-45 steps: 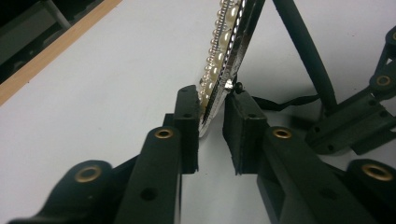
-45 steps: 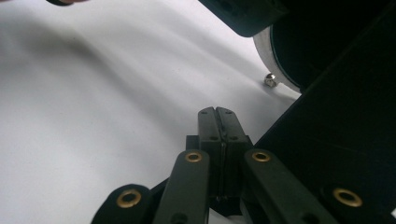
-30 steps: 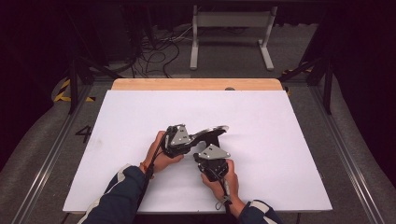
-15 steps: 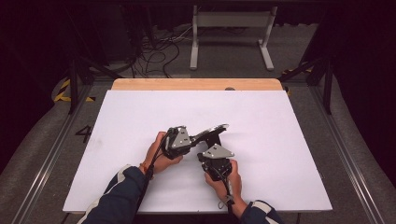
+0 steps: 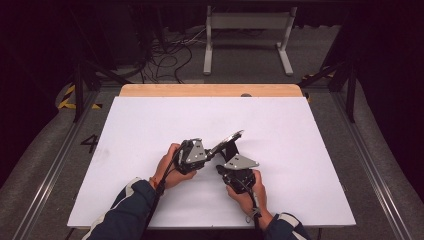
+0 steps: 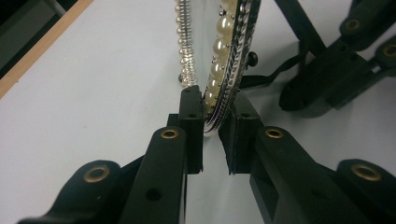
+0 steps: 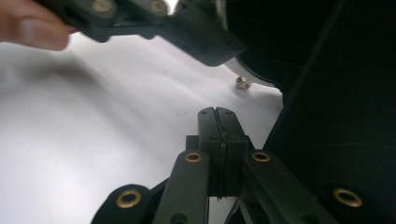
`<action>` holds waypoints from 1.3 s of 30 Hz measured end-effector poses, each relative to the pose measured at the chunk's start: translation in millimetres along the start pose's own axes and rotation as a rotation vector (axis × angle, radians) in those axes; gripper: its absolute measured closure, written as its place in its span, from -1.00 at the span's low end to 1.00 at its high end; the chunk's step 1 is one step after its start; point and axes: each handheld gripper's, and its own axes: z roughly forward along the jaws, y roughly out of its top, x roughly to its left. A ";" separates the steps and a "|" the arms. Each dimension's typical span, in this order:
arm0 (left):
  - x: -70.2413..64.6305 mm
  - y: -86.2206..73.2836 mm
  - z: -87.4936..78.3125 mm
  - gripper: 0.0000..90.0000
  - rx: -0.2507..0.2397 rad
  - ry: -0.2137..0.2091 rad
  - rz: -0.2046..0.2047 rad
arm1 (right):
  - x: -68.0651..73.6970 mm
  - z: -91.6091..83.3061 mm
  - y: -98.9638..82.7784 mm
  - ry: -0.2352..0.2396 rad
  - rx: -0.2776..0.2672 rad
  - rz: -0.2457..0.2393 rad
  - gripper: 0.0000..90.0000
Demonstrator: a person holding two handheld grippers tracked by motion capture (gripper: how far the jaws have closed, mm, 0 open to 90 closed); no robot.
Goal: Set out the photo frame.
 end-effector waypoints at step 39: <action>-15.4 8.5 5.3 0.68 -0.043 -0.036 -0.076 | -38.3 -10.4 -3.4 0.068 0.026 -0.057 1.00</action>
